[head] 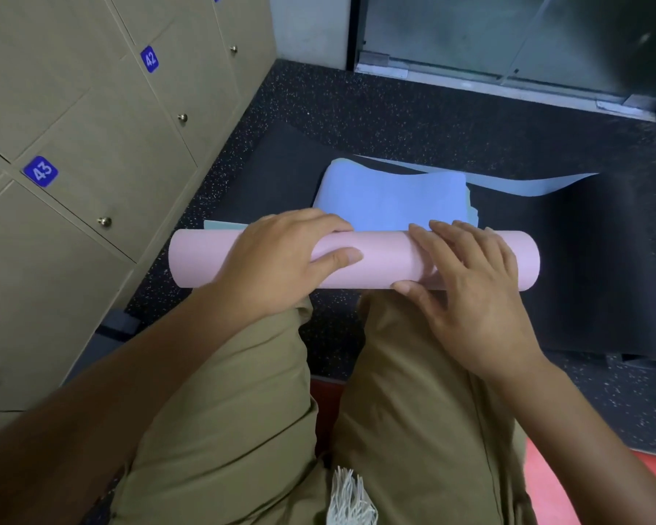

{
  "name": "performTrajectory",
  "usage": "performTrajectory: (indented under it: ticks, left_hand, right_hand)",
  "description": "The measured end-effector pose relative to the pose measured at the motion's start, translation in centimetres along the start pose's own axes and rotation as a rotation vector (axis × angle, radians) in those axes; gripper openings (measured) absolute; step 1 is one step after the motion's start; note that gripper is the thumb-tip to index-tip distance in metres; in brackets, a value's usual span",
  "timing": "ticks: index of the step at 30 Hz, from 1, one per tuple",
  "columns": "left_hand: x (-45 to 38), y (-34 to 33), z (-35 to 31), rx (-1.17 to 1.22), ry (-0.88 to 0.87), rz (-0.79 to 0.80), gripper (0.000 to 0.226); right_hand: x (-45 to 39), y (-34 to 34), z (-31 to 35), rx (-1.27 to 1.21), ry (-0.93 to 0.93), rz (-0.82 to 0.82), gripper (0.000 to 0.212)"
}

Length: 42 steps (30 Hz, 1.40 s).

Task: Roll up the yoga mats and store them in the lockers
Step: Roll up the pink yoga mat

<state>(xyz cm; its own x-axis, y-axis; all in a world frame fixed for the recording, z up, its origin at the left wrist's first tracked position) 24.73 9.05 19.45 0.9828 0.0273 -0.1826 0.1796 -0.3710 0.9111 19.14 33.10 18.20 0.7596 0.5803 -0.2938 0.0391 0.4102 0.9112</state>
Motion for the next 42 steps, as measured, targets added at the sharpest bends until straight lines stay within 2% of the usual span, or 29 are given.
performTrajectory:
  ticks: [4, 7, 10, 12, 14, 19, 22, 25, 28, 34, 38, 42]
  left_hand:
    - [-0.9, 0.0, -0.2, 0.038, 0.016, 0.032, 0.046]
    - [-0.8, -0.5, -1.2, 0.001, -0.035, -0.097, 0.035]
    - [-0.4, -1.4, -2.1, -0.186, -0.125, -0.171, 0.053]
    - [-0.3, -2.1, -2.4, -0.330, -0.177, -0.138, 0.077]
    - [-0.5, -2.8, -2.5, -0.442, -0.191, -0.113, 0.091]
    - [-2.3, -3.4, -2.8, -0.544, -0.145, -0.135, 0.089]
    - [-3.6, -3.0, -2.7, -0.547, -0.198, -0.127, 0.082]
    - [-4.9, -2.0, -2.4, -0.525, -0.248, -0.086, 0.076]
    - [-6.2, -1.0, -2.7, -0.507, -0.194, 0.034, 0.076]
    - [-8.2, 0.5, -2.3, -0.363, -0.139, 0.159, 0.074]
    - [-8.6, 1.2, -1.6, -0.135, -0.067, 0.204, 0.077]
    - [-7.5, 1.3, -1.4, 0.171, 0.001, 0.242, 0.065]
  right_hand:
    - [-1.1, 0.0, -0.8, -0.056, 0.014, 0.028, 0.061]
    - [-2.1, 0.0, -1.4, -0.076, 0.010, 0.065, 0.062]
    - [-2.9, -0.1, -1.9, -0.076, 0.008, 0.084, 0.064]
    - [-3.4, -0.1, -2.3, -0.072, 0.011, 0.086, 0.065]
    - [-3.8, 0.0, -2.5, -0.078, 0.011, 0.081, 0.068]
    - [-3.9, -0.1, -3.3, -0.043, -0.023, -0.005, 0.069]
    - [-3.5, 0.1, -4.0, 0.013, -0.043, -0.070, 0.068]
    - [-3.1, 0.7, -5.0, 0.032, -0.083, -0.095, 0.070]
    - [-2.5, 1.3, -6.3, -0.020, -0.143, -0.112, 0.072]
    - [-1.9, 4.2, -7.7, -0.462, -0.246, -0.148, 0.070]
    - [-2.6, 6.2, -7.5, -0.704, -0.301, -0.187, 0.078]
    - [-3.5, 8.0, -5.9, -0.833, -0.263, -0.236, 0.079]
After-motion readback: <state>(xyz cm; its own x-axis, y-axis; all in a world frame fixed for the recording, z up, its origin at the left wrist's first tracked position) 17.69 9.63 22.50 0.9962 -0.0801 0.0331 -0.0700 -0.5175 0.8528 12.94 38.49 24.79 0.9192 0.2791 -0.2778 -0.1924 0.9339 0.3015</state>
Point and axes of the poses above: each hand's wrist, its own x-axis away from the middle knuckle, its own y-axis out of the back of the hand, z = x × y, the point moved 2 cm from there along -x, towards the middle knuckle, and after that the axes turned 3 degrees about -x, right-handed, at the moved point
